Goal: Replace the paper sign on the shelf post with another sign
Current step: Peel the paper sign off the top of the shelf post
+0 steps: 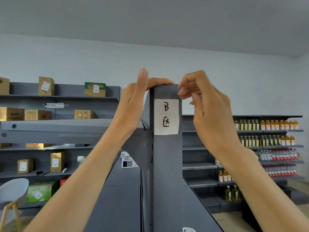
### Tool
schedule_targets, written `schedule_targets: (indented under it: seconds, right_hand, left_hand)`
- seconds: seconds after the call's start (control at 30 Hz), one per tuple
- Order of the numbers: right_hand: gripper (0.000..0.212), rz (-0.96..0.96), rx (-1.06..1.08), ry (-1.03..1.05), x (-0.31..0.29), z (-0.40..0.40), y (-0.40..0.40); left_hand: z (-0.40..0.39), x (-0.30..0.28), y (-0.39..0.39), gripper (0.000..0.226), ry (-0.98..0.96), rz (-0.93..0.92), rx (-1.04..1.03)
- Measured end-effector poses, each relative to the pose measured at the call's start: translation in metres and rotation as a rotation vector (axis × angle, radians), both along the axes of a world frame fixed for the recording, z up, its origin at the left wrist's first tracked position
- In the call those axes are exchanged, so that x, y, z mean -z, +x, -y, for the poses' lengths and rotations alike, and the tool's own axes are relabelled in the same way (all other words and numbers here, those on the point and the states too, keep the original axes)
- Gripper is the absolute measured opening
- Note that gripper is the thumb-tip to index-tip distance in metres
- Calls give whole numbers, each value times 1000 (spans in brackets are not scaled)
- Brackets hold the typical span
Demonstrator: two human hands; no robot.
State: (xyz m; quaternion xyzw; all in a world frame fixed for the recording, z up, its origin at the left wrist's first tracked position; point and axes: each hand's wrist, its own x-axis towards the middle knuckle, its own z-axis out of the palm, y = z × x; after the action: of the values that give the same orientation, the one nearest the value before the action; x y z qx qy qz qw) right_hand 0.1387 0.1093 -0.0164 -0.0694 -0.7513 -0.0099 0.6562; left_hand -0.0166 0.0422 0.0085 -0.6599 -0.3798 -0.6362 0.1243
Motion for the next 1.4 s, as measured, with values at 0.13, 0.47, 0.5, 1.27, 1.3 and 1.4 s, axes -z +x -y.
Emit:
schedule_targets:
  seconds: [0.13,0.47,0.5,1.27,1.3,1.4]
  right_hand:
    - [64,-14,47,-3,-1,3,2]
    - [47,1,-21,-71,2,10,1]
    - [46,-12,-68,-92,0,8,3]
    - [51,-14,-47,-35,1,9,-9]
    - [47,0,-54,-27,2,9,-9]
    - [39,23,-84,-33,4,10,-8]
  left_hand:
    - [-1,0,0,69,1,7,-8]
    - [-1,0,0,69,-3,-1,0]
    - [-1,0,0,69,-2,5,3]
    - [-1,0,-2,66,-7,11,28]
    - [-1,0,-2,66,-9,9,30]
    - [-1,-1,-2,67,-7,-7,20]
